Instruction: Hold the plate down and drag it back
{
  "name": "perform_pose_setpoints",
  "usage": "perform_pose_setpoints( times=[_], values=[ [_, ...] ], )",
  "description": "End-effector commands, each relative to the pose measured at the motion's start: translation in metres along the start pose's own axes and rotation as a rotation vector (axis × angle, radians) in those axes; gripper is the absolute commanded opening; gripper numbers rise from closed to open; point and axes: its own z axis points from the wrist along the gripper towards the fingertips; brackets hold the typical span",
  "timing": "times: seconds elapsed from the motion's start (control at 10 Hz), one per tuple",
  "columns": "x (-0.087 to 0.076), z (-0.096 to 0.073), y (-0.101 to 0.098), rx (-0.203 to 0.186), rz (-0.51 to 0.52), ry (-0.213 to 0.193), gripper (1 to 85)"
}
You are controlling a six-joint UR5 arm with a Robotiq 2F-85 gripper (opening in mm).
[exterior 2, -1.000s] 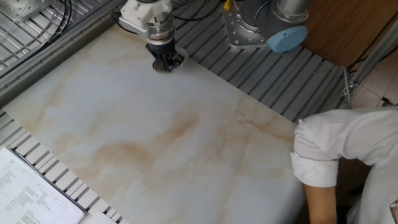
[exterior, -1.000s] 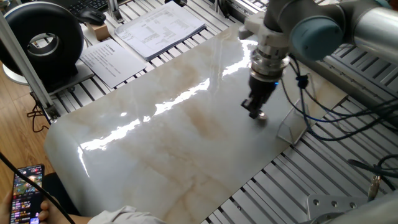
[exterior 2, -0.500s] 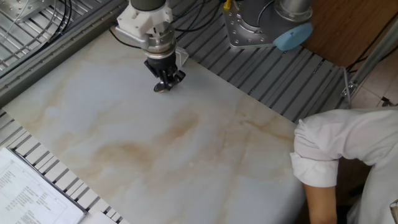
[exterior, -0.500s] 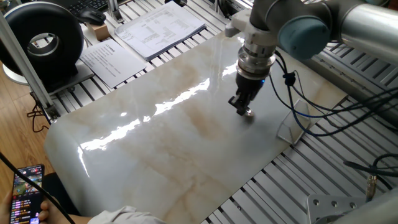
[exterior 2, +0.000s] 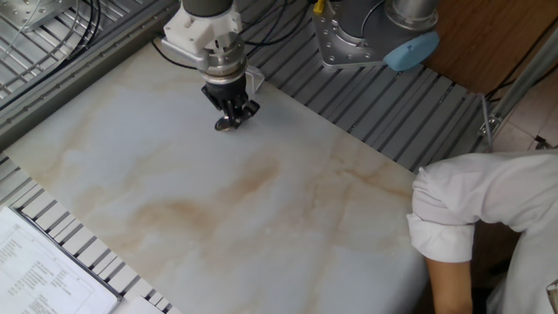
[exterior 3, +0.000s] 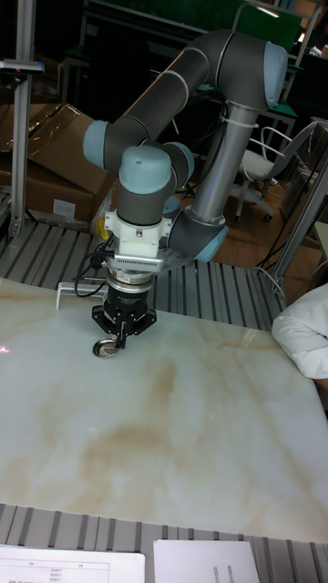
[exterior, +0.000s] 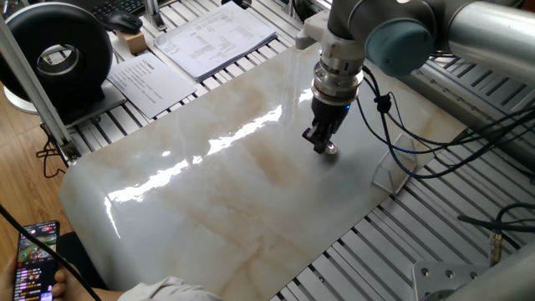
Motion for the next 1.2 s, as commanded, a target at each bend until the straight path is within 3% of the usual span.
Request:
perform_pose_setpoints(
  times=[0.0,0.3,0.5,0.7,0.9,1.1],
  values=[
    [0.001,-0.001,-0.004,0.011,0.01,0.011,1.0],
    [-0.012,0.0,0.007,-0.006,0.021,-0.008,1.0],
    [-0.039,0.001,0.044,-0.045,0.033,-0.028,1.0],
    [-0.049,-0.007,0.058,-0.056,-0.001,-0.044,1.0],
    [-0.046,-0.02,0.049,-0.022,-0.045,-0.033,1.0],
    [-0.038,-0.02,0.051,-0.034,-0.065,-0.003,1.0]
  ],
)
